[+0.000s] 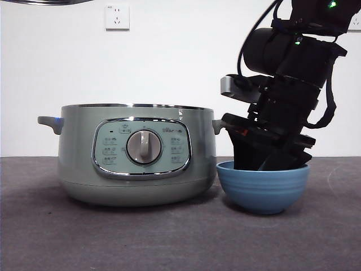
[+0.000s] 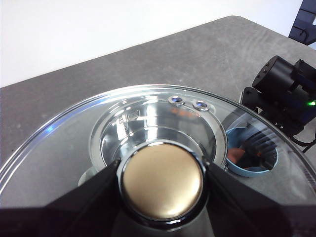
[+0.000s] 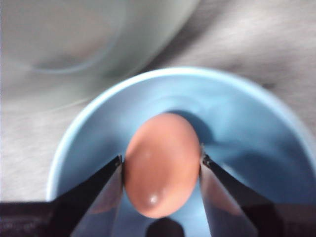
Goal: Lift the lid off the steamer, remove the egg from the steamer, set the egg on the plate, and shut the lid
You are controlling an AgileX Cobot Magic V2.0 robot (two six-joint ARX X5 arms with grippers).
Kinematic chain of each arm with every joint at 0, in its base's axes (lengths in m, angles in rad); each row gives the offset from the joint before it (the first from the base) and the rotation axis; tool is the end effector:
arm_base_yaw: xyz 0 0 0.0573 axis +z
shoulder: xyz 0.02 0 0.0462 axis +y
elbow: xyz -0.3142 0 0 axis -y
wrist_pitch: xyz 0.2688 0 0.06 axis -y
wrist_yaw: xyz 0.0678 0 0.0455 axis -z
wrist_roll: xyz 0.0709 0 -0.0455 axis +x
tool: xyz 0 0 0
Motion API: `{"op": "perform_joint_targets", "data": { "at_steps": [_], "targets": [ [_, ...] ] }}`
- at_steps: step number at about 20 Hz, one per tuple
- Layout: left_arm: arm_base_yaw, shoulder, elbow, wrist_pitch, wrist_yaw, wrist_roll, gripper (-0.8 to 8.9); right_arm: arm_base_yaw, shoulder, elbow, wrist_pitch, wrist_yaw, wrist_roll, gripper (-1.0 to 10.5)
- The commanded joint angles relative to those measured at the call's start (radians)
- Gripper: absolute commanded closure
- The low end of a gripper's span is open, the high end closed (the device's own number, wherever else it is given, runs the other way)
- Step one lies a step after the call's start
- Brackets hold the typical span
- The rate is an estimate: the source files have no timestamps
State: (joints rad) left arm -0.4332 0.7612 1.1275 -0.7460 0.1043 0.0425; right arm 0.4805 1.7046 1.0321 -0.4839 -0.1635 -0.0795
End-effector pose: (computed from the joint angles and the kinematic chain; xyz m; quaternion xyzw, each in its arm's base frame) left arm 0.1335 -0.0699 0.4213 0.0510 0.1806 -0.2647 0.9459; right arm 0.3184 0.1790 0.1683 -0.1178 0.5287 0.2863 0.7904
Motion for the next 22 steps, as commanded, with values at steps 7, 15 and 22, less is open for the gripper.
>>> {"op": "perform_joint_targets", "data": {
  "at_steps": [7, 15, 22],
  "targets": [
    [0.001, 0.014, 0.006, 0.053, 0.008, 0.03, 8.22, 0.02, 0.022, -0.006, -0.009, 0.035, -0.007, 5.6],
    [0.001, 0.183, 0.006, 0.182, 0.061, 0.038, 8.22, 0.024, -0.165, 0.005, -0.011, 0.051, -0.005, 5.3],
    [0.001, 0.389, 0.006, 0.398, 0.089, 0.038, 8.22, 0.024, -0.638, 0.005, -0.03, 0.069, 0.042, 5.3]
  ]
}}
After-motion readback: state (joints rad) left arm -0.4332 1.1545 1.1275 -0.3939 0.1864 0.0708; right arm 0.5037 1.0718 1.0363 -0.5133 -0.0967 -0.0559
